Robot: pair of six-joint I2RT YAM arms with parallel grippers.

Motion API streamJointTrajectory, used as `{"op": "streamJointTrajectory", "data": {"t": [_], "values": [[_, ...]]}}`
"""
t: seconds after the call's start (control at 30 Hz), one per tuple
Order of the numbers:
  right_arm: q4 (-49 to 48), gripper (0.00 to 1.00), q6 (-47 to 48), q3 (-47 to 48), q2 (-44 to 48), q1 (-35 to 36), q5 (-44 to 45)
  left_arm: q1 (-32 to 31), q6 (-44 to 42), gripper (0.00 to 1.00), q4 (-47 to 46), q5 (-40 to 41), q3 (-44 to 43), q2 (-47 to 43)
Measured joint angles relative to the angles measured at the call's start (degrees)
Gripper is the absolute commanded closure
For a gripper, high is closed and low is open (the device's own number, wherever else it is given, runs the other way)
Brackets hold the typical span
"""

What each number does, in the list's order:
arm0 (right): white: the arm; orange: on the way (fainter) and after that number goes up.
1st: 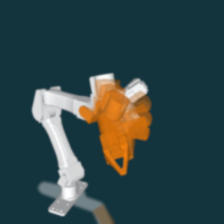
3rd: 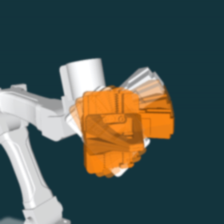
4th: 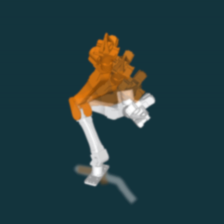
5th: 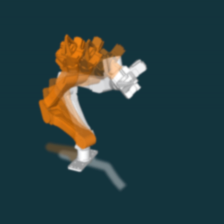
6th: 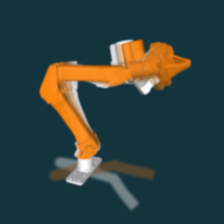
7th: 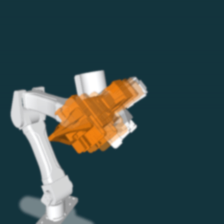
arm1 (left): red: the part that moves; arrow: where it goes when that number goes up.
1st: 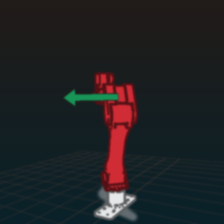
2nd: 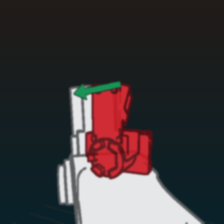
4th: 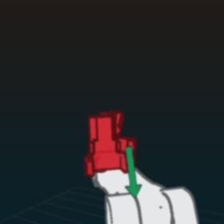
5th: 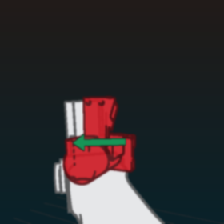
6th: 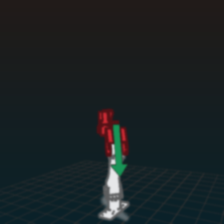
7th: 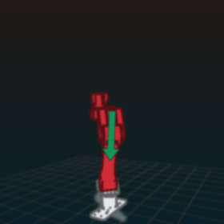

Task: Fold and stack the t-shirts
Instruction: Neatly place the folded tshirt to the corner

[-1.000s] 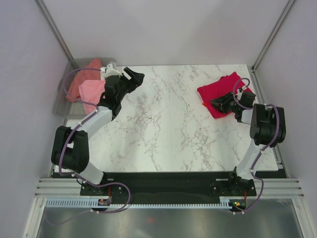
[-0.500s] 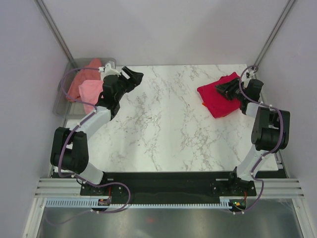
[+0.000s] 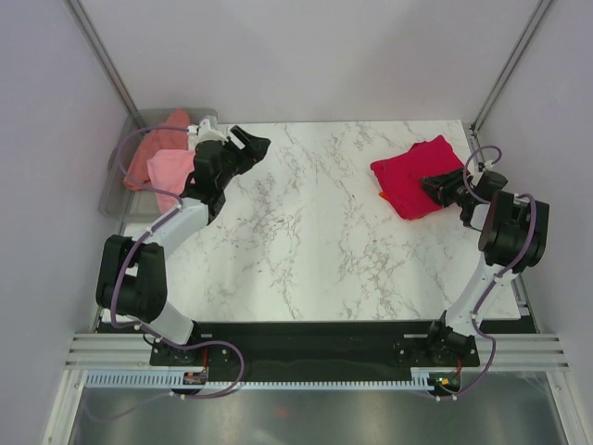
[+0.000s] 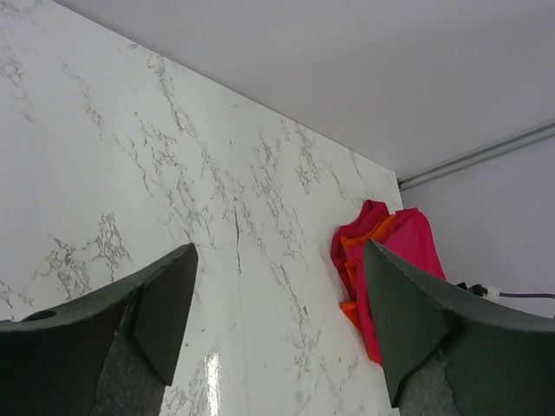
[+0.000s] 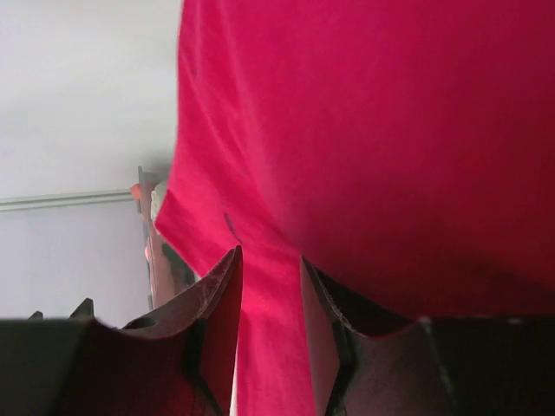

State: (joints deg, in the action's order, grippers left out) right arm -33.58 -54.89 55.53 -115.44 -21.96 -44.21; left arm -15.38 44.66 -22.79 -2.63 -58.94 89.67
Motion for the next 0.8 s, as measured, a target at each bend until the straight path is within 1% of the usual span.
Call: {"op": "streamJointTrajectory", "data": {"t": [0.1,0.17,0.37,0.5,0.6,0.67,0.8], "values": [[-3.58,0.61,-1.73,0.22,-3.21,-0.5,-1.29,0.0,0.0,0.16,-0.04,-0.5,-0.26,0.46],[-6.25,0.6,-3.56,0.22,-4.11,-0.81,-2.32,-0.02,0.02,0.16,-0.02,-0.63,-0.35,0.83],[-6.97,0.59,-6.91,0.52,-2.32,-2.19,-3.08,-0.02,0.02,0.16,-0.04,-0.74,-0.37,0.96],[-5.97,0.58,-8.13,4.72,-1.07,-3.23,-2.75,-0.11,0.02,0.16,-0.04,-0.76,-0.48,1.22],[-7.04,0.59,-9.38,8.15,-1.4,-3.54,-2.4,-0.11,0.0,0.16,-0.04,-0.74,-0.7,1.66],[-9.92,0.59,-11.21,9.44,-2.84,-3.56,-2.4,-0.11,0.0,0.16,-0.02,-0.74,-0.7,1.68],[-14.47,0.6,-14.16,11.72,-10.64,-3.5,-2.14,-0.11,0.0,0.16,-0.02,-0.7,-0.7,1.68]]}}
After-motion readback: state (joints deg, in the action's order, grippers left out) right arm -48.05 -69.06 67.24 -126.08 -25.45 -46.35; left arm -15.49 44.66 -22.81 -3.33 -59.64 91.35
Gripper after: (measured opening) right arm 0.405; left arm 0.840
